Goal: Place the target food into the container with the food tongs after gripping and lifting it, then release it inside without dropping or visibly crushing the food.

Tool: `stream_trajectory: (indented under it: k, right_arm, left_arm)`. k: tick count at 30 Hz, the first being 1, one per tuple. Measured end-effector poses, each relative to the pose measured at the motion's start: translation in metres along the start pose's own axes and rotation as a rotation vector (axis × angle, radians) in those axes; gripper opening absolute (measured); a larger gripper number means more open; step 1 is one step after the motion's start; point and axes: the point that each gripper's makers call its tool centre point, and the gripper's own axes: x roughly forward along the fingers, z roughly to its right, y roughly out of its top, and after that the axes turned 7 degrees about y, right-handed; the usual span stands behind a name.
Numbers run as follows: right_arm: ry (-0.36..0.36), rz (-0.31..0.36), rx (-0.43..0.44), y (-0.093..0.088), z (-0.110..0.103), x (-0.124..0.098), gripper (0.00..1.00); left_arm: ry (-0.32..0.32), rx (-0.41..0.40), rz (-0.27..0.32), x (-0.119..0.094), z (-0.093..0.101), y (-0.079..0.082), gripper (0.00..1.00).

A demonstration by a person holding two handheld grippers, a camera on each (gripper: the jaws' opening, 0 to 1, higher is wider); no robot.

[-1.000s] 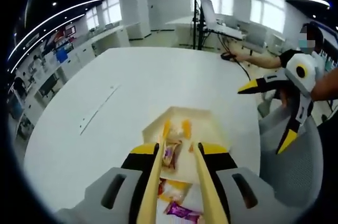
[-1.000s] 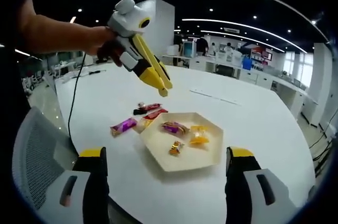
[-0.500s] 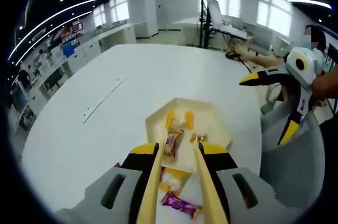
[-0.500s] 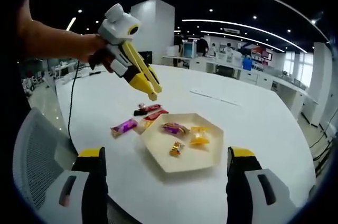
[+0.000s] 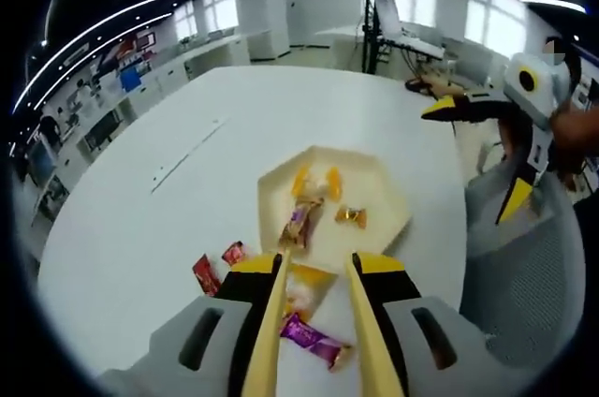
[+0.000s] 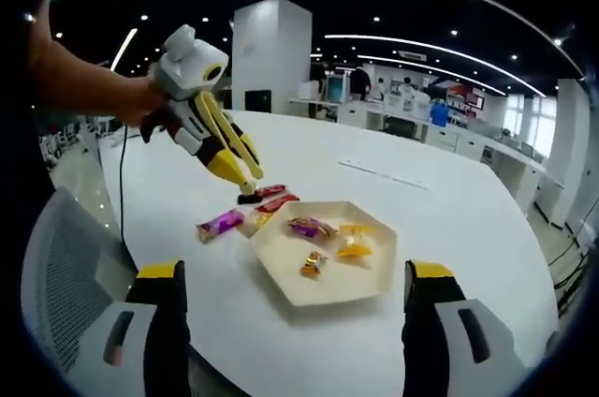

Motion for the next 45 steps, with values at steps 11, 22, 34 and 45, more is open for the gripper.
stream_trajectory:
  k: [11, 22, 34, 45]
  right_arm:
    - [0.005, -0.001, 0.010, 0.000, -0.001, 0.000, 0.95]
    - [0.002, -0.020, -0.011, -0.003, -0.002, 0.001, 0.94]
    - [-0.002, -0.024, -0.002, -0.004, -0.001, 0.001, 0.94]
    - [-0.006, -0.027, 0.004, -0.004, 0.000, 0.001, 0.93]
  left_arm:
    - [0.015, -0.019, -0.030, -0.001, 0.009, -0.036, 0.26]
    - [0.059, -0.022, -0.073, 0.002, 0.006, -0.073, 0.26]
    - [0.115, -0.012, -0.120, 0.000, 0.000, -0.104, 0.26]
    - [0.130, -0.044, -0.151, -0.007, -0.016, -0.125, 0.26]
